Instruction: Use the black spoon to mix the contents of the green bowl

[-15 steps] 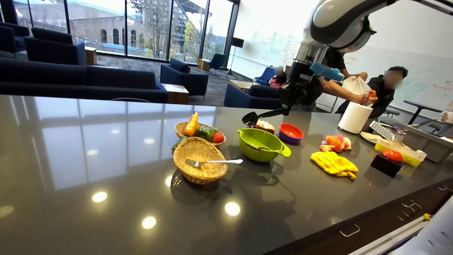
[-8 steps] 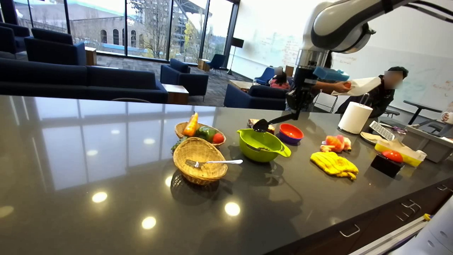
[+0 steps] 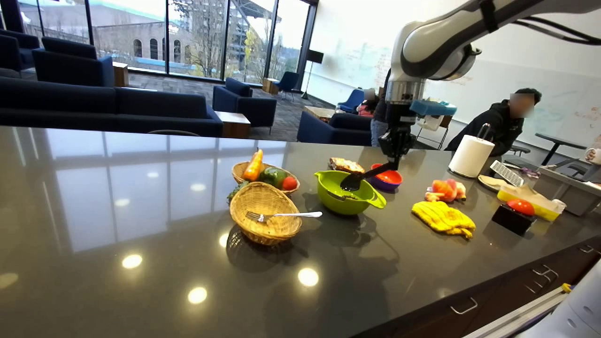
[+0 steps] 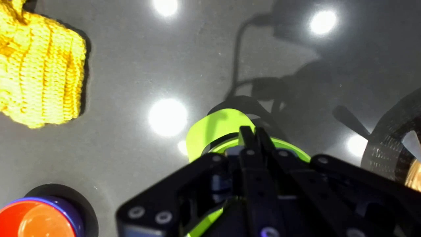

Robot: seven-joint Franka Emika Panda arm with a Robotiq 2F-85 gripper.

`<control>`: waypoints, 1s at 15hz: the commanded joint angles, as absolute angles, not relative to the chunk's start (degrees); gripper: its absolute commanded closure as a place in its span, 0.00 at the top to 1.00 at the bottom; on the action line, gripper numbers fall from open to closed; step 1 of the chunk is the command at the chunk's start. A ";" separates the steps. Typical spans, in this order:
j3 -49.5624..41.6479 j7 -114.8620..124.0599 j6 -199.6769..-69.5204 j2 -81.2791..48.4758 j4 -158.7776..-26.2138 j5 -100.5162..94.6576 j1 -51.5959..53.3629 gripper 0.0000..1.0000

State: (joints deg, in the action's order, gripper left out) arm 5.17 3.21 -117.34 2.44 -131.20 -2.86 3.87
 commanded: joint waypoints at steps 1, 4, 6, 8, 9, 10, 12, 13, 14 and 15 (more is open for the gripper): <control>4.97 3.03 -114.59 -1.39 -127.89 -4.64 4.06 0.01; 4.85 2.89 -113.70 -3.67 -126.18 -6.46 4.16 0.01; 4.76 2.87 -113.06 -4.88 -125.04 -8.30 4.24 0.01; 4.69 2.58 -112.01 -5.76 -124.00 -9.80 4.28 0.01; 4.67 2.41 -111.66 -6.15 -123.53 -10.44 4.30 0.01; 4.68 2.21 -111.41 -6.62 -123.02 -11.00 4.34 0.01; 4.73 1.71 -110.77 -7.44 -122.24 -11.70 4.41 0.01; 4.81 1.21 -110.28 -7.77 -121.85 -11.44 4.45 0.01; 4.88 0.95 -109.89 -7.99 -121.58 -11.35 4.53 0.01; 4.99 0.46 -109.69 -8.23 -121.34 -11.10 4.64 0.01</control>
State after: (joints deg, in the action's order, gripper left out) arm 5.14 1.79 -111.99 -7.12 -123.33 -10.37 4.01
